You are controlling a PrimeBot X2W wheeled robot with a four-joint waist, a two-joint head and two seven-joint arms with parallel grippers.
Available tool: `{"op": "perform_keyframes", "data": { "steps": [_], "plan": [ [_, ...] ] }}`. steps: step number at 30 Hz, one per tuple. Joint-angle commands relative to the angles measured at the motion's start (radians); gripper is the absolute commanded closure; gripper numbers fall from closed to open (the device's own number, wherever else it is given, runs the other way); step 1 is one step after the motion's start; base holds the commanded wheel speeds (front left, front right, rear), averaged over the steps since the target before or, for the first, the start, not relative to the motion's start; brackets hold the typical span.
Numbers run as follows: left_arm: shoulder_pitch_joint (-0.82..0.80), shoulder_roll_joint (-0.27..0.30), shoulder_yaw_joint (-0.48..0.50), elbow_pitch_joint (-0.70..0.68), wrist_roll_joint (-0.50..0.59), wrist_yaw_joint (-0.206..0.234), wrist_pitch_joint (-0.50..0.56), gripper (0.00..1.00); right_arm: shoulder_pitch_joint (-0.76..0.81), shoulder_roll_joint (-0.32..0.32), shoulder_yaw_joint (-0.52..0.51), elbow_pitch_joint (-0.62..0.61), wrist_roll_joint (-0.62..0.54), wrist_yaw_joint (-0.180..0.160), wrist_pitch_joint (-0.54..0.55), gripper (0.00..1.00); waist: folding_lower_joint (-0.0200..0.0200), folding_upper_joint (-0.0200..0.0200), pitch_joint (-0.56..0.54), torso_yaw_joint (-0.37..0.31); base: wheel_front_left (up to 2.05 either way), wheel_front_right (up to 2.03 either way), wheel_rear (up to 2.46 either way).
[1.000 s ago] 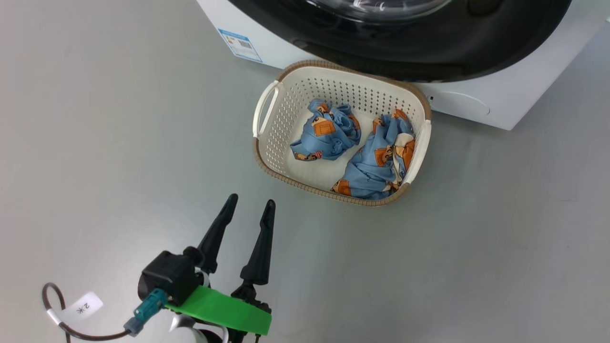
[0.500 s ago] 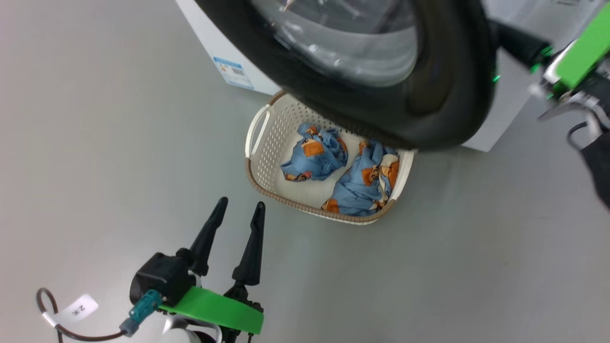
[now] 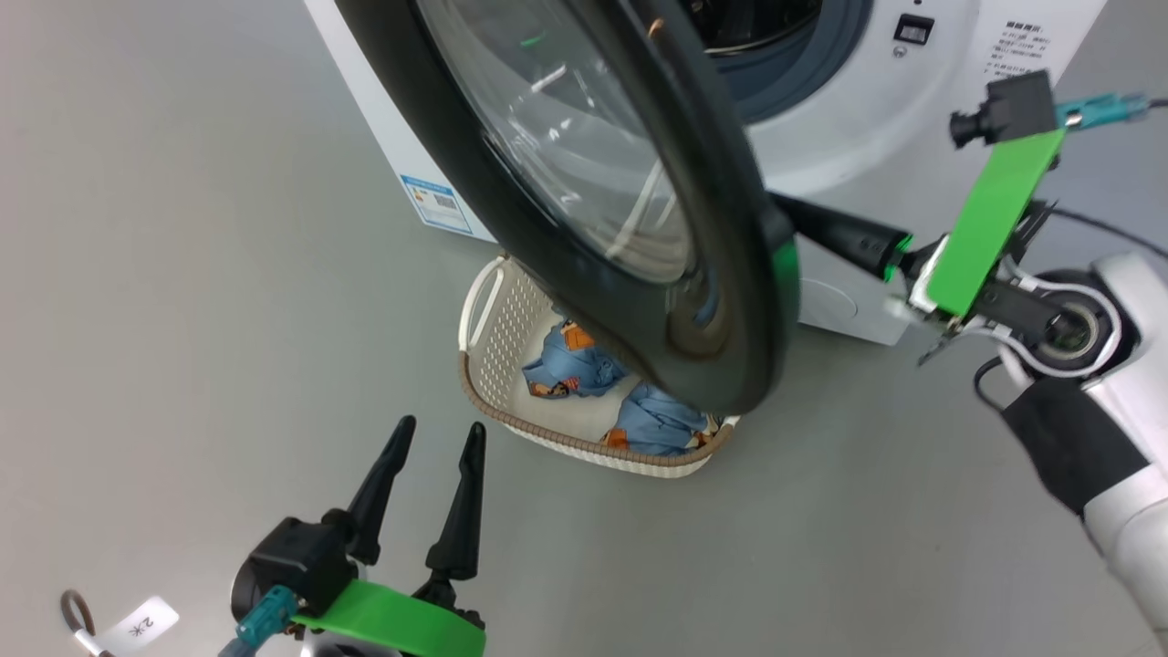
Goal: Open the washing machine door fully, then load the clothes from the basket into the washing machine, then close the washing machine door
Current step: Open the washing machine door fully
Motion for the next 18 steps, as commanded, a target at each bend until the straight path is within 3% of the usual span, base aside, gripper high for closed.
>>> {"op": "perform_keyframes", "data": {
  "steps": [1, 18],
  "plan": [
    [0.003, 0.011, 0.038, -0.017, 0.013, -0.004, -0.006, 0.00, 0.033, 0.026, 0.015, -0.045, -0.005, 0.003, -0.002, 1.00, 0.0001, 0.0000, -0.017, 0.003, 0.00, 0.00, 0.00],
    [0.018, 0.011, 0.046, -0.006, 0.024, -0.017, -0.006, 0.00, 0.106, 0.157, 0.117, -0.066, -0.019, 0.003, 0.018, 1.00, 0.0001, 0.0000, -0.069, 0.026, 0.00, 0.00, 0.00]
  ]
}}
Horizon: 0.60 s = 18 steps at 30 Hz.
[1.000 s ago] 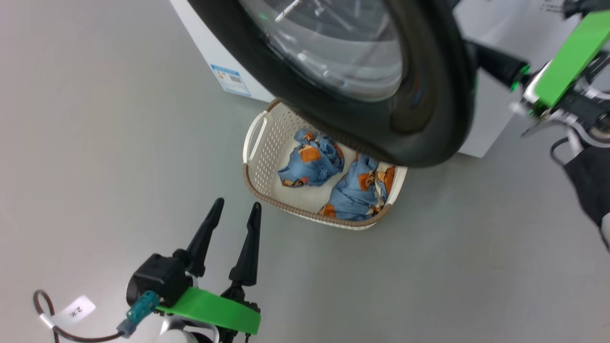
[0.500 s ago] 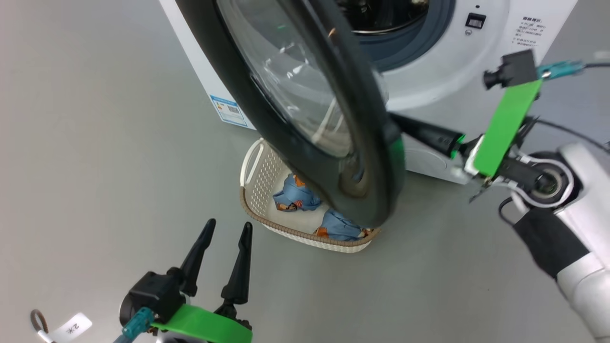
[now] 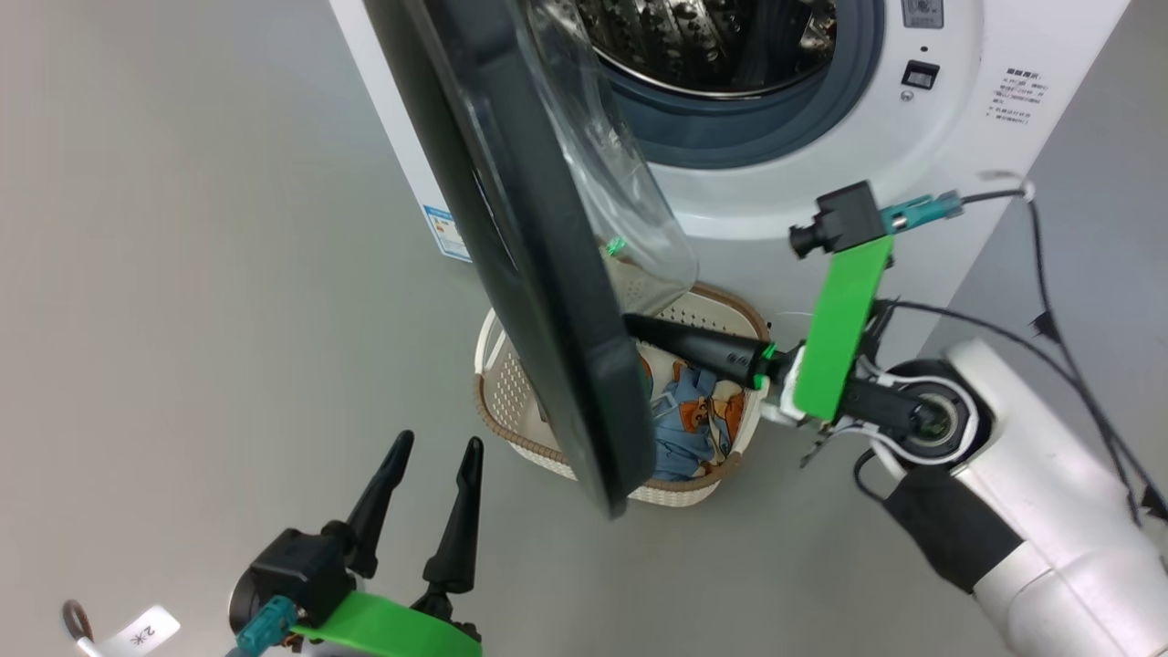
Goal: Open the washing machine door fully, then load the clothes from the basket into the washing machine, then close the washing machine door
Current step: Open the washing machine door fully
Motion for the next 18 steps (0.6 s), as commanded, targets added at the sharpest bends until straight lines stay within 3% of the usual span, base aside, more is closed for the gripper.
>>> {"op": "perform_keyframes", "data": {
  "steps": [1, 11, 12, 14, 15, 16, 18],
  "plan": [
    [-0.003, 0.010, 0.037, -0.017, 0.014, -0.005, -0.006, 0.00, 0.015, 0.033, 0.014, -0.028, -0.003, 0.003, -0.001, 1.00, 0.0001, -0.0001, -0.006, 0.001, 0.00, 0.00, 0.00],
    [0.016, 0.010, 0.062, -0.002, 0.031, -0.017, -0.006, 0.00, 0.046, 0.073, 0.028, -0.008, -0.016, 0.003, -0.038, 1.00, 0.0001, -0.0001, -0.052, -0.036, 0.00, 0.00, 0.00],
    [0.018, 0.010, 0.067, 0.000, 0.032, -0.019, -0.006, 0.00, 0.050, 0.071, 0.025, -0.005, -0.021, 0.003, -0.052, 0.93, 0.0001, -0.0001, -0.056, -0.044, 0.00, 0.00, 0.00],
    [0.021, 0.010, 0.074, 0.011, 0.040, -0.025, -0.006, 0.00, 0.060, 0.063, 0.024, 0.003, -0.039, 0.003, -0.080, 0.57, 0.0001, -0.0001, -0.065, -0.063, 0.00, 0.00, 0.00],
    [0.021, 0.010, 0.077, 0.017, 0.045, -0.027, -0.006, 0.00, 0.067, 0.057, 0.025, 0.009, -0.048, 0.003, -0.095, 0.22, 0.0001, -0.0001, -0.069, -0.074, 0.00, 0.00, 0.00],
    [0.020, 0.010, 0.080, 0.023, 0.049, -0.030, -0.006, 0.00, 0.076, 0.052, 0.024, 0.015, -0.053, 0.003, -0.111, 0.00, 0.0001, -0.0001, -0.074, -0.084, 0.00, 0.00, 0.00],
    [0.017, 0.010, 0.087, 0.033, 0.058, -0.035, -0.006, 0.00, 0.096, 0.040, 0.021, 0.025, -0.055, 0.003, -0.137, 0.00, 0.0001, -0.0001, -0.082, -0.104, 0.00, 0.00, 0.00]
  ]
}}
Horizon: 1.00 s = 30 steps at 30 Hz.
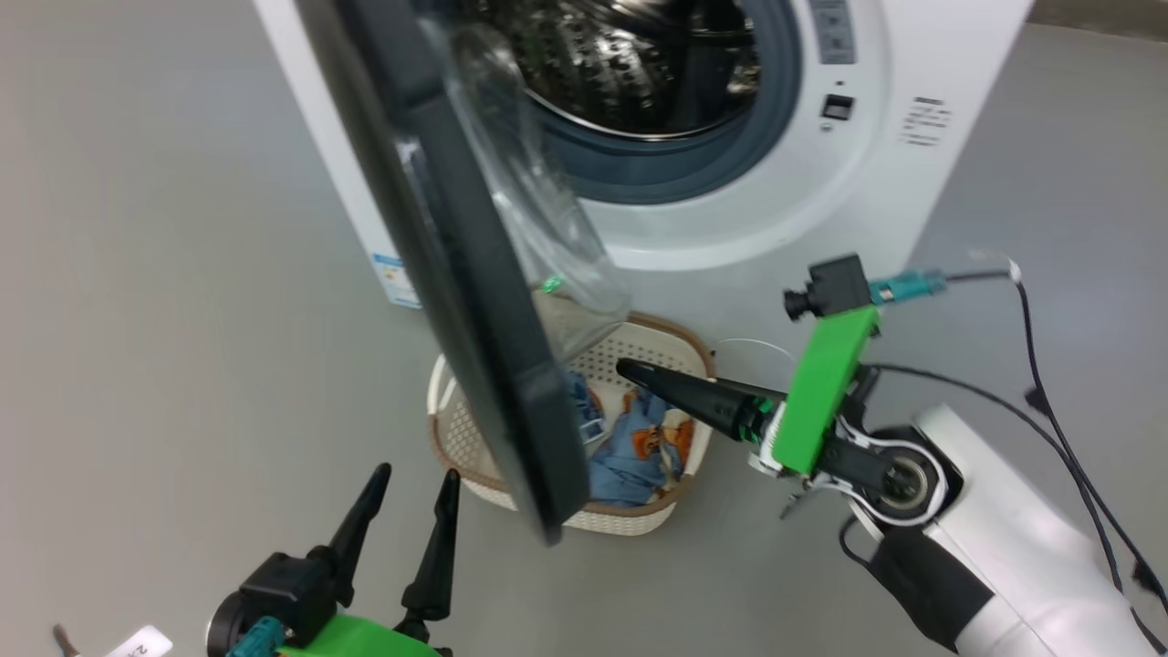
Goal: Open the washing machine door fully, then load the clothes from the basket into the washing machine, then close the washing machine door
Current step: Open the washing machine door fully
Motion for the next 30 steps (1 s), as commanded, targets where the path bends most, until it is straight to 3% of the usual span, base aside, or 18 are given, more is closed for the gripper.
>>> {"op": "perform_keyframes", "data": {
  "steps": [1, 15, 30],
  "plan": [
    [-0.021, 0.009, 0.039, -0.017, 0.011, -0.002, -0.006, 0.00, 0.022, 0.001, -0.005, -0.018, -0.011, 0.003, -0.018, 0.00, 0.0000, 0.0000, -0.020, -0.036, 0.00, 0.00, 0.00],
    [0.006, 0.009, 0.099, -0.016, 0.037, -0.011, -0.006, 0.00, 0.198, -0.149, -0.043, -0.018, -0.008, 0.003, -0.174, 0.00, 0.0000, 0.0000, -0.053, -0.135, 0.00, 0.00, 0.00],
    [0.063, 0.009, 0.137, -0.035, 0.046, -0.011, -0.006, 0.00, 0.460, -0.293, -0.036, -0.016, -0.077, 0.003, -0.443, 0.00, 0.0000, 0.0000, -0.093, -0.194, 0.00, 0.00, 0.00]
  ]
}}
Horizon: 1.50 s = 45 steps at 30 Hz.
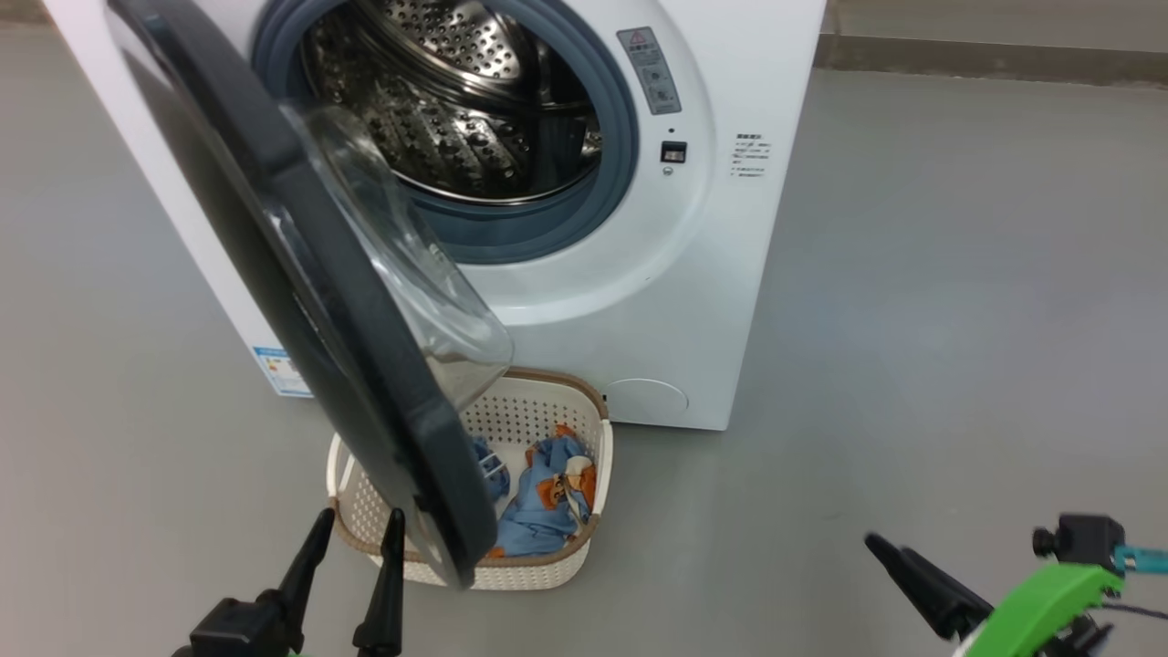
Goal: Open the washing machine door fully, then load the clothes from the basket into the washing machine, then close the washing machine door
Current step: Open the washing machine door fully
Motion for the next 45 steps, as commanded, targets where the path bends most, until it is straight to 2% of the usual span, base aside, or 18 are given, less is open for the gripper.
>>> {"op": "perform_keyframes", "data": {
  "steps": [1, 10, 13, 14, 17, 25, 29, 32, 37, 45],
  "plan": [
    [-0.012, 0.009, 0.038, -0.030, 0.009, -0.002, -0.006, 0.00, 0.018, -0.040, 0.020, -0.019, -0.026, 0.003, -0.028, 0.00, 0.0001, -0.0001, -0.007, -0.012, 0.00, 0.00, 0.00],
    [0.017, 0.009, 0.071, -0.038, 0.003, -0.002, -0.006, 0.00, 0.066, -0.125, 0.109, 0.042, -0.181, 0.003, -0.249, 0.00, 0.0001, -0.0001, -0.015, -0.054, 0.00, 0.00, 0.00],
    [0.022, 0.009, 0.078, -0.038, -0.001, -0.002, -0.006, 0.00, 0.066, -0.111, 0.116, 0.065, -0.211, 0.003, -0.310, 0.00, 0.0001, -0.0001, -0.014, -0.064, 0.00, 0.00, 0.00],
    [0.022, 0.009, 0.082, -0.038, -0.001, -0.002, -0.006, 0.00, 0.062, -0.107, 0.113, 0.074, -0.261, 0.003, -0.325, 0.00, 0.0001, -0.0001, -0.012, -0.068, 0.00, 0.00, 0.00],
    [0.024, 0.009, 0.088, -0.041, -0.002, -0.002, -0.006, 0.00, 0.067, -0.069, 0.012, 0.038, -0.359, 0.003, -0.328, 0.00, 0.0001, -0.0001, -0.008, -0.073, 0.00, 0.00, 0.00],
    [0.022, 0.009, 0.090, -0.044, 0.000, -0.002, -0.006, 0.00, 0.196, 0.069, -0.332, -0.099, -0.733, 0.003, -0.329, 0.00, 0.0001, -0.0001, -0.005, -0.061, 0.00, 0.00, 0.00],
    [0.023, 0.009, 0.089, -0.046, 0.004, -0.002, -0.006, 0.00, 0.253, 0.127, -0.446, -0.156, -0.903, 0.003, -0.329, 0.00, 0.0001, -0.0001, -0.008, -0.051, 0.00, 0.00, 0.00],
    [0.024, 0.009, 0.089, -0.049, 0.009, -0.002, -0.006, 0.00, 0.286, 0.169, -0.521, -0.194, -0.977, 0.003, -0.329, 0.00, 0.0001, -0.0001, -0.010, -0.043, 0.00, 0.00, 0.00],
    [0.024, 0.009, 0.089, -0.053, 0.012, -0.002, -0.006, 0.00, 0.340, 0.220, -0.588, -0.223, -1.049, 0.003, -0.329, 0.00, 0.0001, -0.0001, -0.012, -0.033, 0.00, 0.00, 0.00],
    [0.028, 0.009, 0.097, -0.036, -0.004, -0.002, -0.006, 0.00, 0.385, 0.253, -0.602, -0.207, -1.091, 0.003, -0.329, 0.00, 0.0001, -0.0001, -0.014, -0.029, 0.00, 0.00, 0.00]
  ]
}}
